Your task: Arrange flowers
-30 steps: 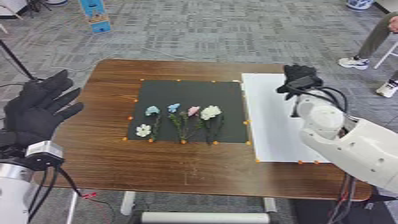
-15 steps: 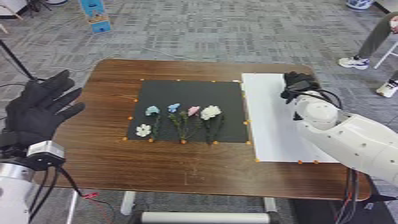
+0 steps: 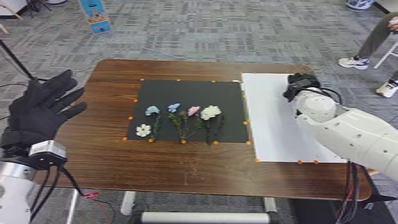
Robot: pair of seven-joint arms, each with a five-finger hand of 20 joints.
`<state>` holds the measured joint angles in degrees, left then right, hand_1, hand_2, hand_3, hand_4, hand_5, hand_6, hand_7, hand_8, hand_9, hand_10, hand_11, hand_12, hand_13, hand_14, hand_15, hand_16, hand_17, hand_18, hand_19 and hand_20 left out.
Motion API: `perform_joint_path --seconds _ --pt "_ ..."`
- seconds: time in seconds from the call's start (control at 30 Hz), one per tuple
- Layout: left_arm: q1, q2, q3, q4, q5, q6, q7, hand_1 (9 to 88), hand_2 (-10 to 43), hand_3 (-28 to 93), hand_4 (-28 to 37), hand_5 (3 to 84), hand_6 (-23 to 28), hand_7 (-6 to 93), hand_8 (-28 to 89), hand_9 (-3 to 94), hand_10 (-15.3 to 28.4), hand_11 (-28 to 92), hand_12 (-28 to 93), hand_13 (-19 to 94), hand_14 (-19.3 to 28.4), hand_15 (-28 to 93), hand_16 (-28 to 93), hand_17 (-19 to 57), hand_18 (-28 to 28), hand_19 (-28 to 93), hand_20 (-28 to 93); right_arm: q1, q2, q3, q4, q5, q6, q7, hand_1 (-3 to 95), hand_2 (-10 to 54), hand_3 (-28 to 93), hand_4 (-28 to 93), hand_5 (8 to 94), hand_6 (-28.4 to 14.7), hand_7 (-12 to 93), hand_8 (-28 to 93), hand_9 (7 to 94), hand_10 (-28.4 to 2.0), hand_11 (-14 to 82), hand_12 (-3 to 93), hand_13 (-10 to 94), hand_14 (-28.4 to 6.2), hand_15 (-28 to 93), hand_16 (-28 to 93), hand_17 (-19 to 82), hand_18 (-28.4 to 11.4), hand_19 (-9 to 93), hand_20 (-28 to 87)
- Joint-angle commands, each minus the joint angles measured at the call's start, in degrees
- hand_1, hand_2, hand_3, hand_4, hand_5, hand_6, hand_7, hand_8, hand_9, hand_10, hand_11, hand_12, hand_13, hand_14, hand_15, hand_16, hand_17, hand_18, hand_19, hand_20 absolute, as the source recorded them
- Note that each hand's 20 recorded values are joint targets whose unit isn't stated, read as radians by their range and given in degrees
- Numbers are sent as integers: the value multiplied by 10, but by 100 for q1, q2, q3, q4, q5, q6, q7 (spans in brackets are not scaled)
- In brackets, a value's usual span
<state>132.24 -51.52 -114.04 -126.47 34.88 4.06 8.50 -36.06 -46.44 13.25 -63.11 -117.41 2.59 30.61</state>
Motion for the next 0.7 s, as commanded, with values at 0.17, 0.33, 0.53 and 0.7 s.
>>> perform_joint_path --seconds 0.17,0.33,0.53,0.7 --pt "9 15 7 10 -24 -91 -26 189 -33 666 -283 293 27 159 -82 244 112 128 163 200 136 174 43 -117 225 413 78 -81 6 -34 189 176 215 -184 373 -95 858 -283 455 -32 189 -116 538 -109 158 138 691 -65 875 308 412 -209 932 589" --pt "11 12 -3 10 -28 -75 -25 189 -33 665 -283 293 26 159 -81 245 111 127 162 201 136 174 43 -117 224 413 77 -162 81 -8 -129 116 429 -271 373 -95 840 -283 491 -5 215 -126 594 -80 212 164 703 -61 876 315 424 -207 932 616" --pt "3 0 10 11 -27 -70 -41 189 -33 665 -283 293 27 159 -82 246 112 129 162 201 135 175 43 -117 224 413 77 -398 117 161 -400 215 802 -380 390 -95 801 -283 576 28 280 -151 709 -71 242 214 745 -39 868 332 472 -191 932 652" --pt "69 -50 -26 -16 -28 -47 -43 190 -32 666 -283 293 26 160 -82 246 112 129 161 202 136 175 43 -117 225 413 77 -666 244 336 -702 381 994 -683 484 -95 741 -281 674 37 378 -18 856 -45 134 376 788 -23 858 350 520 -185 932 683"
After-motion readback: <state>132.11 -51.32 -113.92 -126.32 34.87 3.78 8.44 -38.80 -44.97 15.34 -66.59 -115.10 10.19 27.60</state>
